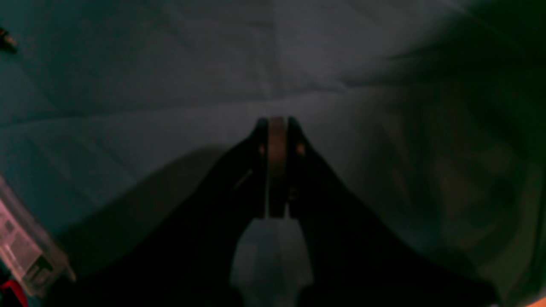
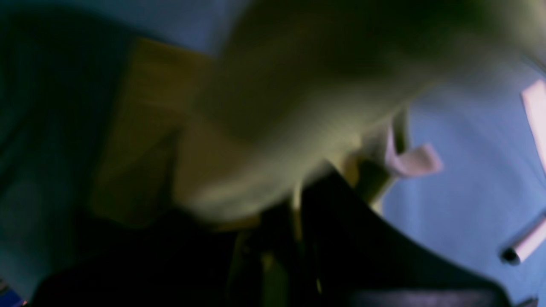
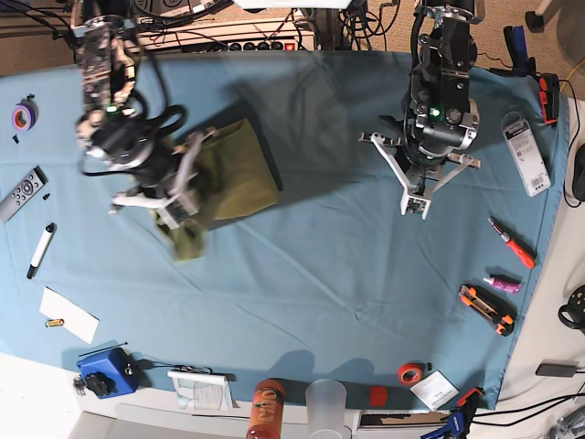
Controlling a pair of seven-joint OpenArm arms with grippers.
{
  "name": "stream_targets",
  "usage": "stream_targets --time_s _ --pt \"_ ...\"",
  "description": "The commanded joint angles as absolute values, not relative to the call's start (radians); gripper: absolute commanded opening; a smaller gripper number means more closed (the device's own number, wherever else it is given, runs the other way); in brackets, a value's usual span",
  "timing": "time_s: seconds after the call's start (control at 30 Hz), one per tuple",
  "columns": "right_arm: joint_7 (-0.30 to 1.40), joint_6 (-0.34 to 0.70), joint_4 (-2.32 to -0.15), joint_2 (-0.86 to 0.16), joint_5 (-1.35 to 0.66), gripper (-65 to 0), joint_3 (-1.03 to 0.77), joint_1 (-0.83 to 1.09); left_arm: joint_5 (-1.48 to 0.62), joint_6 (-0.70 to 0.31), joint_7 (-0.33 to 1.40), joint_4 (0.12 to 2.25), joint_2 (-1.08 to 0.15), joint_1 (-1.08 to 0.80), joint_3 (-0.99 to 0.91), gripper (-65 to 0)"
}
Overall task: Layout the t-shirt on the table in an organized manner, then fold the t-shirt properly
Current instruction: 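Lift the shirt end with the right gripper and fold it over, then release the shirt with the right gripper and lift it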
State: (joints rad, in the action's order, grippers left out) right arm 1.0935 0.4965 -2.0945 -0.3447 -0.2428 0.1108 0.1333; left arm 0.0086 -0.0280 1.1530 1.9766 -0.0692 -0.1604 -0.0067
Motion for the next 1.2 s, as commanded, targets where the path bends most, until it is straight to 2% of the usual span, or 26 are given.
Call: stream_targets --time_s 0.0,0.17,0.27,0.33,0.53,0.67,0.97,1.07,1.13,1.17 --pt "1.063 0.491 -2.112 -0.350 -0.226 -65.0 0.129 0.121 0.006 -0.028 1.144 1.995 -0.067 -0.153 -0.015 -65.0" --pt "1.047 0.436 -2.112 -0.324 -0.103 -64.5 0.217 0.121 0.005 -0.028 1.144 1.995 -0.067 -0.152 -0.030 -65.0" --pt "1.050 0.436 -2.112 -0.324 -0.104 -47.2 0.235 0.121 -0.013 -0.028 1.144 1.995 -0.067 -0.152 -0.030 -65.0" --pt "1.049 0.436 -2.113 -0.324 -0.104 -42.8 0.235 0.121 -0.016 -0.028 1.144 1.995 -0.067 -0.152 -0.030 -65.0" --pt "1.201 0.429 -2.215 -0.326 -0.172 -42.8 0.235 0.113 -0.016 -0.028 1.133 1.995 -0.067 -0.152 -0.030 -65.0" --pt "1.187 0.429 -2.355 -0.330 -0.163 -42.8 0.234 0.121 -0.016 -0.028 1.134 1.995 -0.067 -0.153 -0.030 -65.0" --pt "1.138 0.429 -2.356 -0.330 -0.152 -42.9 0.234 0.120 -0.015 -0.028 1.134 1.995 -0.067 -0.153 -0.030 -65.0" --pt "1.106 0.419 -2.356 -0.329 -0.077 -42.9 0.224 0.110 -0.015 -0.028 1.134 1.995 -0.067 -0.153 -0.030 -65.0" --pt "1.082 0.374 -2.356 -0.330 -0.049 -46.6 0.188 0.101 -0.015 -0.028 1.134 1.995 -0.067 -0.154 -0.030 -65.0" --pt "1.073 0.367 -2.356 -0.329 -0.048 -53.1 0.162 0.095 -0.015 -0.028 1.134 1.995 -0.067 -0.155 -0.030 -65.0"
